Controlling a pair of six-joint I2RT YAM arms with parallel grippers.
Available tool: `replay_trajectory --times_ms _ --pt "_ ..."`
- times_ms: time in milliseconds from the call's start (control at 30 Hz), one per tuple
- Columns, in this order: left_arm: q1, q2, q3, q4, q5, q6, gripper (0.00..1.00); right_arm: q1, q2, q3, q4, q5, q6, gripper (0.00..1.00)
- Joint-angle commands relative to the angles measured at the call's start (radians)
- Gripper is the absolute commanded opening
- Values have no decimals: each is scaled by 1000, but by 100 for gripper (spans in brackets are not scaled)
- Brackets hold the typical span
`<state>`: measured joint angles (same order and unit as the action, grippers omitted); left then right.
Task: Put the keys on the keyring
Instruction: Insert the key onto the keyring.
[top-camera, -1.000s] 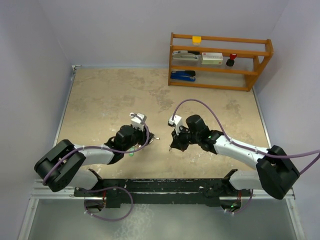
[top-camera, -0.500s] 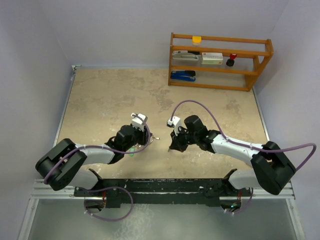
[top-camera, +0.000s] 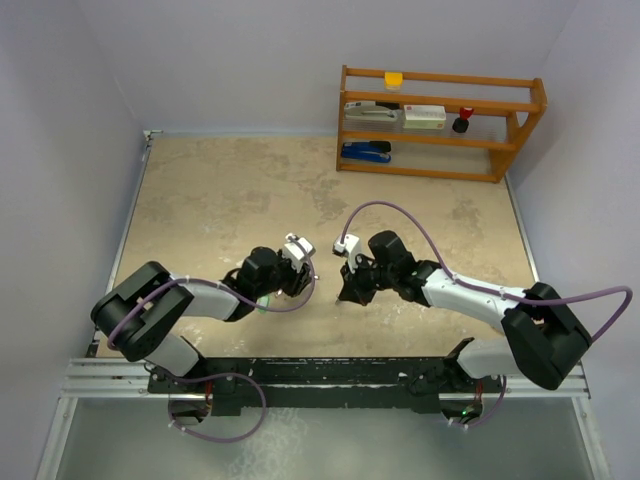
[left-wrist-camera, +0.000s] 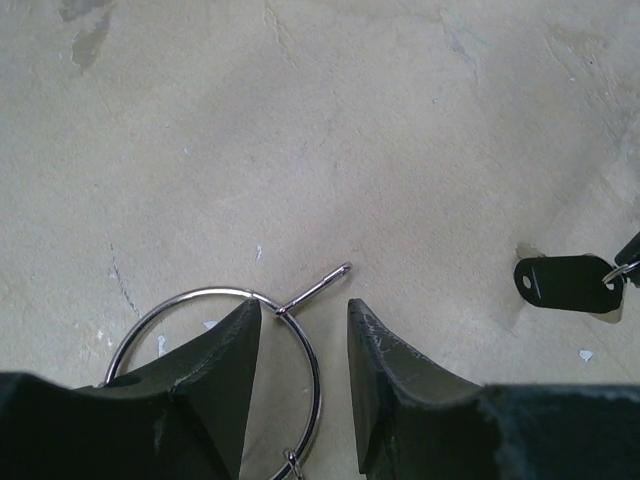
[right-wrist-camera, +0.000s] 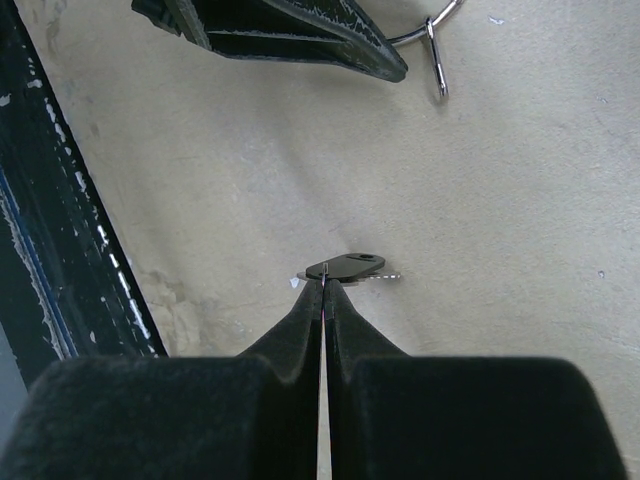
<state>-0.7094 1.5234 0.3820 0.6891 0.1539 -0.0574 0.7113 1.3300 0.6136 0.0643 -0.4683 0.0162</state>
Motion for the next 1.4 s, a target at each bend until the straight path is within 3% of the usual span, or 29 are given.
replay_trajectory --times_ms 0,333,500,667,1000,1367 --pt "-5 16 53 -5 51 112 38 2 -24 -22 23 -42 -19 0" --pt "-5 110 116 -81 53 198 28 -1 -32 -41 41 -45 -14 0" --pt "-5 120 124 -95 62 200 15 0 -28 -37 43 -43 -16 0" --pt "-5 114 114 -81 69 196 9 -1 -15 -35 48 -40 -16 0" --pt "-5 100 102 -40 73 145 1 -9 -16 -35 62 -6 4 0" --pt "-7 87 39 72 20 62 0 -21 85 42 121 47 104 0"
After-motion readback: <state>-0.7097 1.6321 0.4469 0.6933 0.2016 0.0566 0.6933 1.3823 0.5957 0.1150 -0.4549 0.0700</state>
